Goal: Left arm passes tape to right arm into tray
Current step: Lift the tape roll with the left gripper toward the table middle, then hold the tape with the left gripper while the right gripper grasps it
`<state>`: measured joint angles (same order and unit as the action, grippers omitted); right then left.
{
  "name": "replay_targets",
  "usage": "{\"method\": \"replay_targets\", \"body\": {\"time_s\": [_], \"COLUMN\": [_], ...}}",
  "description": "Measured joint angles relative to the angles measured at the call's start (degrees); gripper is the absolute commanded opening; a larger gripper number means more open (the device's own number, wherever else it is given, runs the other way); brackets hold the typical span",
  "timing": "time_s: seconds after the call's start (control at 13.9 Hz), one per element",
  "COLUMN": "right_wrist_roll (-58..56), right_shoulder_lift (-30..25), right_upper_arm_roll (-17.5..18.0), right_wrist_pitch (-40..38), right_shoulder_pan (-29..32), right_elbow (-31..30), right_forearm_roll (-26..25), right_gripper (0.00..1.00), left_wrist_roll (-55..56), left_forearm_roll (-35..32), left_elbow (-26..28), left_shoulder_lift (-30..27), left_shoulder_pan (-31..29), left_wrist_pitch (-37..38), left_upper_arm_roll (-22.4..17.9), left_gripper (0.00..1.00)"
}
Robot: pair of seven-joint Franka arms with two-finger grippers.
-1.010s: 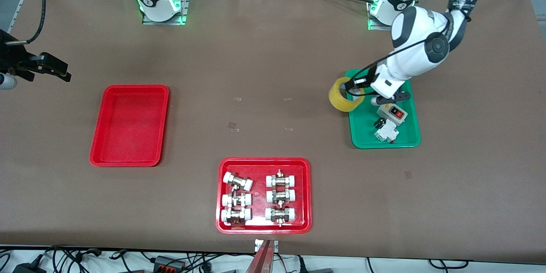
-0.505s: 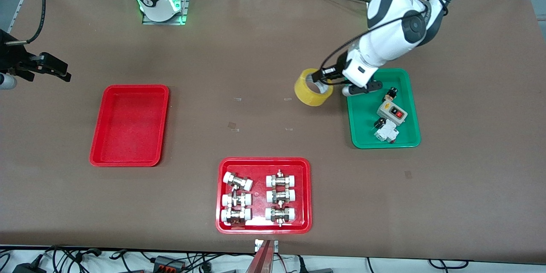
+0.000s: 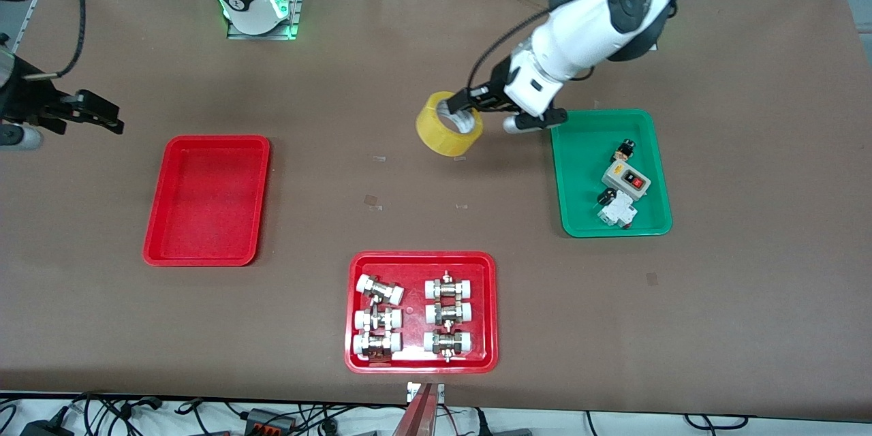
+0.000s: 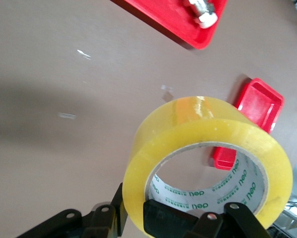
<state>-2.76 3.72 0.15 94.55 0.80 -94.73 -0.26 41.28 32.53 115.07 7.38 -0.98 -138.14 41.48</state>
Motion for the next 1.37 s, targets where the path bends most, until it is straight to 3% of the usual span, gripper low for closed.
{"method": "replay_targets", "body": {"time_s": [0.58, 1.01, 1.37], "right_wrist_roll": [-0.07, -0.05, -0.3], "right_shoulder_lift": [4.83, 5.45, 7.08], "right_upper_arm_roll": [0.38, 0.53, 0.53], "right_wrist_pitch": [-2.24, -2.19, -2.32], "right_shoulder_pan": [-6.8, -11.86, -12.7], "right_elbow": [0.24, 4.7, 5.23], "right_forearm_roll": [3.91, 16.2, 30.02], "right_gripper": [1.0, 1.0, 1.0], "left_wrist_roll": [5.53, 6.61, 6.74], "left_forearm_roll": [0.08, 0.08, 0.08], "left_elbow": [-9.83, -10.18, -10.4], "left_shoulder_lift": [7.41, 8.9, 9.3], "left_shoulder_pan": [3.86, 6.18, 6.22], "left_wrist_pitch": [-2.63, -2.63, -3.9], "left_upper_arm_roll": [0.07, 0.05, 0.01], "left_gripper": [0.01, 0.01, 0.01]}}
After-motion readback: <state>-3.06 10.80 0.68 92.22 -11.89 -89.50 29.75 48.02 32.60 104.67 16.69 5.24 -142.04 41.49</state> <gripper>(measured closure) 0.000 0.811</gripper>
